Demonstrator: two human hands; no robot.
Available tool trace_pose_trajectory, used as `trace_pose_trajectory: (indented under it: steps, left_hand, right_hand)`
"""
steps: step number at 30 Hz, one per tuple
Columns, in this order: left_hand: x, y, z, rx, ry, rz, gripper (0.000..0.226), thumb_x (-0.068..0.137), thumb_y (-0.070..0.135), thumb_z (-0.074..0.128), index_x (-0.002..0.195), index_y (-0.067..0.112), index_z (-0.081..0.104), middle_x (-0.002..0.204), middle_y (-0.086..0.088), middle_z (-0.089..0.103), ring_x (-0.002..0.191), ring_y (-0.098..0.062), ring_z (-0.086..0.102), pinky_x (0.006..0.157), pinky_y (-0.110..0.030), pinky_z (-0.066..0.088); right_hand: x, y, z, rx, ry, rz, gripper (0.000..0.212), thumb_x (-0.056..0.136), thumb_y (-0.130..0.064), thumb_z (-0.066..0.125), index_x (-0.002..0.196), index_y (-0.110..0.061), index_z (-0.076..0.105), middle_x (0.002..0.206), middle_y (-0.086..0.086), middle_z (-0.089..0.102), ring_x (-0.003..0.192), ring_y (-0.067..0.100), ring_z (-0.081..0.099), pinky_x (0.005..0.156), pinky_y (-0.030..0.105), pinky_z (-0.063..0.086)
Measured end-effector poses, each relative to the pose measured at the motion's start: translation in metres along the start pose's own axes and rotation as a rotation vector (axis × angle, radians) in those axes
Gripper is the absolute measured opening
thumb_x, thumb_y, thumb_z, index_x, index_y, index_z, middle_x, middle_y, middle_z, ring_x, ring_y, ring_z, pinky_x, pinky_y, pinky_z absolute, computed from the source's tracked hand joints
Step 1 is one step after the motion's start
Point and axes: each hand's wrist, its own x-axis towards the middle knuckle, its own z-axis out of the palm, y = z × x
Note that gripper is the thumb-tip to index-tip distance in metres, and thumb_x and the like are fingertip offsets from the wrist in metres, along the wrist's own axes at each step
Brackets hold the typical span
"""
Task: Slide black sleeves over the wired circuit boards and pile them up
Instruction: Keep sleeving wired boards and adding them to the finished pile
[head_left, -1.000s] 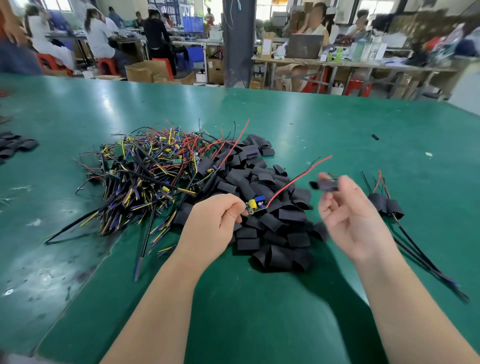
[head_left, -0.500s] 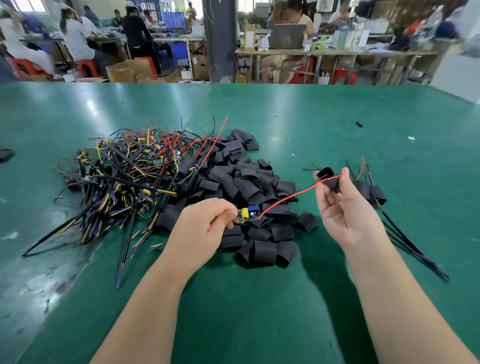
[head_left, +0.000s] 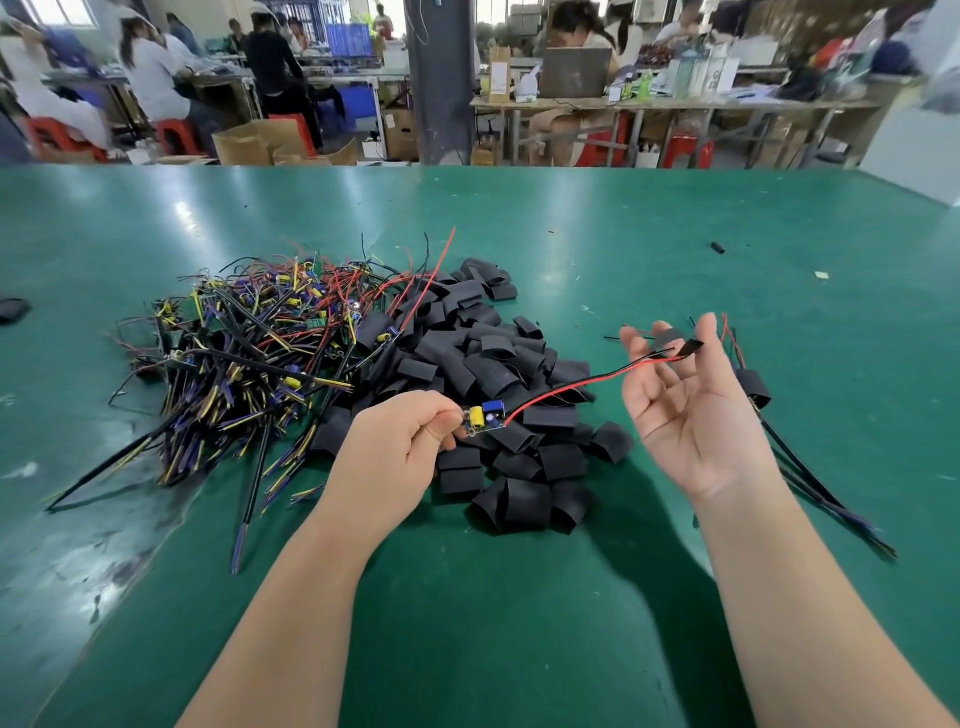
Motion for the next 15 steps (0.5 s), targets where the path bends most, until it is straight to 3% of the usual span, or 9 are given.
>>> trace_pose_trajectory:
  steps: [4,8,15]
  left_hand:
    - [-0.0005,-0.0003,-0.0007,0.009,0.009,-0.012,0.021,0.096,0.014,0.051,0.083,0.016,0.068,0.071,0.013,0.063,0.080,-0.003,0.059,0.067,-0.006,0.040]
    - [0.0000,-0.0021,0.0002,0.012,0.014,-0.054,0.023,0.098,0.015,0.051,0.082,0.015,0.068,0.071,0.009,0.064,0.077,-0.006,0.058,0.066,-0.012,0.042]
    - [-0.0001,-0.0014,0.0013,-0.005,0.004,-0.084,0.025,0.098,0.017,0.050,0.079,0.017,0.067,0.069,0.010,0.063,0.077,-0.002,0.057,0.063,-0.008,0.039]
  right_hand:
    - [-0.0021,-0.0007,0.0009,0.006,-0.004,-0.010,0.031,0.089,-0.041,0.058,0.093,-0.011,0.057,0.092,0.017,0.073,0.072,0.013,0.068,0.060,0.017,0.054]
    - [-0.0025,-0.0011,0.0002,-0.011,-0.066,-0.045,0.034,0.083,-0.041,0.061,0.102,-0.013,0.055,0.098,0.012,0.073,0.074,0.015,0.068,0.061,0.020,0.053]
    - [-0.0012,0.0029,-0.0031,-0.140,-0.145,-0.135,0.033,0.081,-0.029,0.061,0.112,-0.017,0.058,0.115,0.001,0.070,0.099,0.018,0.069,0.072,0.022,0.054]
